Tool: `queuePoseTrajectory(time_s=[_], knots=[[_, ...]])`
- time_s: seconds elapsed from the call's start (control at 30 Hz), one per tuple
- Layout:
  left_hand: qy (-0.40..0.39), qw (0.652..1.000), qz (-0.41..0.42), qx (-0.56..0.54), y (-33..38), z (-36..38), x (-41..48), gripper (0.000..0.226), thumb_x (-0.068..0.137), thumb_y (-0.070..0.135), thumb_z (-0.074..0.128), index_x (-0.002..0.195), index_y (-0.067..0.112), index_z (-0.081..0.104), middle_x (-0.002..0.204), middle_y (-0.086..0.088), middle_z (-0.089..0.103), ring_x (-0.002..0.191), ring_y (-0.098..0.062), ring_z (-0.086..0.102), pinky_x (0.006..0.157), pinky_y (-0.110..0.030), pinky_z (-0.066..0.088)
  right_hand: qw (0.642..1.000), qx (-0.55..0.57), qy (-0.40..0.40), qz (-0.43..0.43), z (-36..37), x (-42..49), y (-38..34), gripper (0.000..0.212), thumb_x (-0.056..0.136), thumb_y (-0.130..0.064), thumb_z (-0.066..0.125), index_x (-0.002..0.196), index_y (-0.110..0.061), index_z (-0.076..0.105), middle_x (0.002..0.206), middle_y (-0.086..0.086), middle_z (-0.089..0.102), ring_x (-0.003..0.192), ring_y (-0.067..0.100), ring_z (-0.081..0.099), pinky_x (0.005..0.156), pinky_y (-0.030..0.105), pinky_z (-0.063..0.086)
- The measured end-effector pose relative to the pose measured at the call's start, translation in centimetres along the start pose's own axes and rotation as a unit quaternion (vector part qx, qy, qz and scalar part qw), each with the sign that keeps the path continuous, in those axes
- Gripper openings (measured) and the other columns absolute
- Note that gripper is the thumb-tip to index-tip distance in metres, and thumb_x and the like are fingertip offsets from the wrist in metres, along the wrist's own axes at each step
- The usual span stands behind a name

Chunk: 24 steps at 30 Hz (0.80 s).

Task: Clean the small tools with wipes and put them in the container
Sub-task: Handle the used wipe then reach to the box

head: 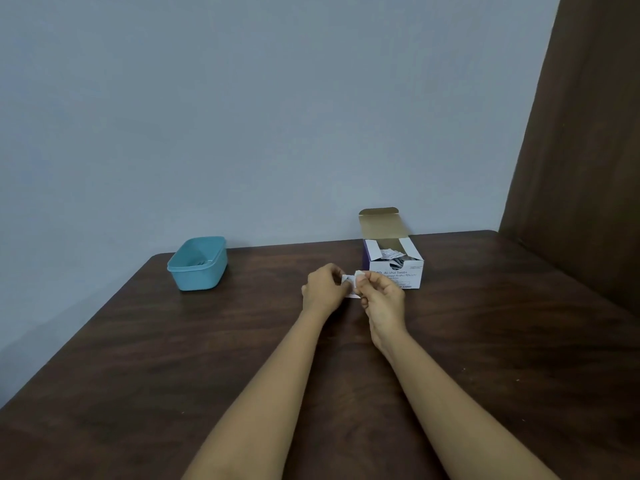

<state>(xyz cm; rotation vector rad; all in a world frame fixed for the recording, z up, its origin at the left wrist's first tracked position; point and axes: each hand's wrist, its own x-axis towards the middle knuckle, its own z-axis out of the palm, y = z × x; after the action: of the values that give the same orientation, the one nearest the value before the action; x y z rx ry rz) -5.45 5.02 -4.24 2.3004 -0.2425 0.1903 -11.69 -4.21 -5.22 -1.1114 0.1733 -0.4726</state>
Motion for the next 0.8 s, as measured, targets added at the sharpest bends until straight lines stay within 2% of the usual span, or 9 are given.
queuePoseTrajectory(time_s=[0.07, 0.13, 0.2, 0.27, 0.37, 0.47, 0.57, 0.67, 0.8], knots=[[0.021, 0.997, -0.002, -0.074, 0.0, -0.4, -0.4, 0.007, 0.084, 0.025, 0.068, 0.083, 0.021, 0.062, 0.079, 0.005, 0.065, 0.080, -0.013, 0.061, 0.072, -0.027, 0.049, 1.000, -0.007, -0.001, -0.008, 0.1, -0.1, 0.0, 0.012, 0.088, -0.001, 0.064, 0.083, -0.012, 0.065, 0.073, 0.000, 0.065, 0.060, 0.001, 0.059, 0.053, 0.010, 0.043], [0.032, 0.991, -0.007, -0.131, 0.2, -0.8, -1.1, 0.005, 0.082, 0.018, 0.070, 0.085, 0.016, 0.066, 0.077, 0.002, 0.066, 0.073, -0.011, 0.061, 0.064, -0.019, 0.046, 1.000, -0.011, 0.003, -0.015, 0.2, -0.1, 0.0, 0.012, 0.088, 0.000, 0.063, 0.084, -0.011, 0.066, 0.073, 0.000, 0.065, 0.057, -0.002, 0.059, 0.053, 0.009, 0.043], [0.036, 0.973, -0.029, -0.224, 0.4, -1.0, -1.7, 0.009, 0.082, 0.008, 0.069, 0.090, 0.011, 0.069, 0.081, -0.005, 0.070, 0.075, -0.015, 0.065, 0.069, -0.025, 0.054, 1.000, -0.012, 0.016, -0.019, 0.2, 0.0, 0.1, 0.010, 0.089, 0.000, 0.062, 0.094, -0.005, 0.068, 0.076, 0.000, 0.066, 0.057, -0.004, 0.058, 0.054, 0.009, 0.043], [0.024, 0.940, -0.065, -0.333, 0.8, -0.9, -2.5, 0.013, 0.084, 0.001, 0.066, 0.095, 0.008, 0.069, 0.086, -0.010, 0.071, 0.079, -0.020, 0.068, 0.074, -0.034, 0.060, 0.999, -0.019, 0.024, -0.027, 0.2, -0.1, 0.2, 0.013, 0.089, 0.001, 0.062, 0.100, -0.002, 0.069, 0.079, -0.001, 0.067, 0.061, -0.005, 0.059, 0.055, 0.008, 0.043], [0.008, 0.888, -0.099, -0.449, 1.0, -0.7, -3.8, 0.010, 0.088, 0.000, 0.064, 0.096, 0.003, 0.068, 0.086, -0.010, 0.069, 0.082, -0.021, 0.068, 0.070, -0.031, 0.061, 0.998, -0.041, 0.011, -0.042, 0.2, -0.4, 0.2, 0.014, 0.087, 0.001, 0.063, 0.092, -0.008, 0.072, 0.088, 0.004, 0.071, 0.077, 0.005, 0.064, 0.066, 0.013, 0.049], [-0.003, 0.861, -0.114, -0.496, 0.8, -0.6, -4.7, 0.014, 0.092, 0.003, 0.059, 0.103, -0.001, 0.067, 0.096, -0.015, 0.071, 0.088, -0.022, 0.069, 0.071, -0.029, 0.060, 0.995, -0.077, -0.002, -0.058, 0.1, -0.5, 0.4, 0.018, 0.086, -0.001, 0.066, 0.088, -0.017, 0.074, 0.093, 0.004, 0.073, 0.090, 0.014, 0.069, 0.081, 0.025, 0.054], [-0.018, 0.841, -0.110, -0.529, 0.4, -0.8, -5.2, 0.017, 0.096, 0.005, 0.054, 0.105, -0.004, 0.064, 0.101, -0.019, 0.071, 0.089, -0.022, 0.070, 0.075, -0.029, 0.060, 0.991, -0.114, -0.017, -0.063, 0.0, -0.4, 0.6, 0.015, 0.085, -0.005, 0.068, 0.091, -0.018, 0.075, 0.093, 0.001, 0.074, 0.092, 0.015, 0.069, 0.082, 0.025, 0.053], [-0.020, 0.823, -0.100, -0.559, 0.0, -1.0, -5.6, 0.012, 0.097, 0.006, 0.053, 0.097, 0.001, 0.063, 0.097, -0.015, 0.071, 0.087, -0.021, 0.070, 0.078, -0.031, 0.060, 0.987, -0.140, -0.032, -0.071, 0.1, -0.6, 0.7, 0.014, 0.083, -0.010, 0.072, 0.090, -0.021, 0.076, 0.091, -0.001, 0.075, 0.094, 0.015, 0.069, 0.084, 0.027, 0.053], [-0.018, 0.826, -0.089, -0.557, 0.1, -1.1, -6.1, 0.006, 0.093, 0.008, 0.060, 0.095, 0.003, 0.062, 0.095, -0.015, 0.069, 0.090, -0.022, 0.069, 0.081, -0.032, 0.059, 0.986, -0.140, -0.039, -0.084, 0.1, -1.1, 0.2, 0.017, 0.081, -0.005, 0.072, 0.085, -0.021, 0.074, 0.087, -0.002, 0.074, 0.086, 0.012, 0.069, 0.078, 0.021, 0.052]])
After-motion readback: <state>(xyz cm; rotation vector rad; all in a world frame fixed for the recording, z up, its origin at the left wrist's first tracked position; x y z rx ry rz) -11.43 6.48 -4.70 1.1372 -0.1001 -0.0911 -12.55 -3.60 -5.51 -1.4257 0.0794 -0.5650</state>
